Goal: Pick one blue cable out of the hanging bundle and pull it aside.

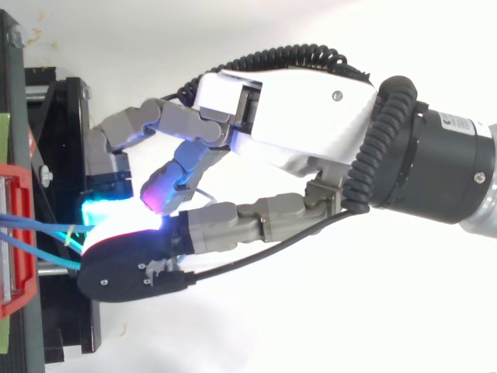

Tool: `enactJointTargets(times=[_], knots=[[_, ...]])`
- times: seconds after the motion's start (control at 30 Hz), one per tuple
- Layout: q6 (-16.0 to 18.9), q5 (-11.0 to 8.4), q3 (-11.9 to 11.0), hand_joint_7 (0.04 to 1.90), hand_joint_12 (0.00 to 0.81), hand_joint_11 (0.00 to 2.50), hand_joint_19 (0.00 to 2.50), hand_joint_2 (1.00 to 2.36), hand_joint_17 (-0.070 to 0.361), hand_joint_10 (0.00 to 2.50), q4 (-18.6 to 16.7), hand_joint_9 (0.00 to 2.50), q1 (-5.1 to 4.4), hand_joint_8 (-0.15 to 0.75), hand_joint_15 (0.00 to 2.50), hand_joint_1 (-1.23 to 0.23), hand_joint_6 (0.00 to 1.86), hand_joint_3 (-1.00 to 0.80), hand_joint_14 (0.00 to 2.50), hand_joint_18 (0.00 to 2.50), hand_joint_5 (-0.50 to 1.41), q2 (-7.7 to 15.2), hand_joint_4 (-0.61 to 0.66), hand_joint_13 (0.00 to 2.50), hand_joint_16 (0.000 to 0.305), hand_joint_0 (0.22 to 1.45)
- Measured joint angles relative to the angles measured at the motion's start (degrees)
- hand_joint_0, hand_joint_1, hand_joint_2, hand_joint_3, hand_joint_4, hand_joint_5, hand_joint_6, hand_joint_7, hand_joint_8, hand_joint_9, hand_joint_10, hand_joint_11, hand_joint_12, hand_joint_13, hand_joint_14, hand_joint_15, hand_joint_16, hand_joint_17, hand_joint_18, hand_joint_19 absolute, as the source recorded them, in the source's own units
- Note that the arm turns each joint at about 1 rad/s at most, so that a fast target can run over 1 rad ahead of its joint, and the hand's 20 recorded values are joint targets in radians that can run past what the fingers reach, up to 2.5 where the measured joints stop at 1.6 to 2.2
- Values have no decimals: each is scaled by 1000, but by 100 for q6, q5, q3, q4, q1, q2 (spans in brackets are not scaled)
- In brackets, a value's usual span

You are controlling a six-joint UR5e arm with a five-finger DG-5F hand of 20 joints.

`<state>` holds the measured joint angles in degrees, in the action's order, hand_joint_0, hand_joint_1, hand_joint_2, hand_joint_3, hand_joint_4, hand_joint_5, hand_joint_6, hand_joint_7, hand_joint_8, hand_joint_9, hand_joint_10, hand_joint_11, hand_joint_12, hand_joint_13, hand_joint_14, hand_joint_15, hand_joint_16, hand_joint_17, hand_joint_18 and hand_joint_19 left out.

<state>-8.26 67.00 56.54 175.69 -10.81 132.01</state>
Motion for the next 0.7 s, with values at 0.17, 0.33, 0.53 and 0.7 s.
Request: enactJointTargets(times=[0.17, 0.33, 0.53, 0.7], knots=[[0, -2, -20, 1525, 450, 557, 638, 1012, 142, 11, 29, 1008, 6, 335, 497, -751, 907, 179, 17, 810, -131, 0, 57, 875, 63, 614], [0, -4, -24, 1517, 447, 400, 524, 1008, 138, 9, 111, 902, 6, 303, 374, -763, 903, 186, 12, 643, -124, 0, 31, 721, 61, 615], [0, -24, -22, 1537, 420, 22, 298, 1004, 135, 2, 320, 587, 1, 256, 186, -790, 888, 174, 6, 343, -118, 4, 26, 469, 60, 610], [-10, -29, -3, 1539, 400, 0, 142, 1002, 141, 0, 437, 394, -10, 226, 85, -807, 883, 172, 2, 162, -114, 4, -10, 318, 63, 606]])
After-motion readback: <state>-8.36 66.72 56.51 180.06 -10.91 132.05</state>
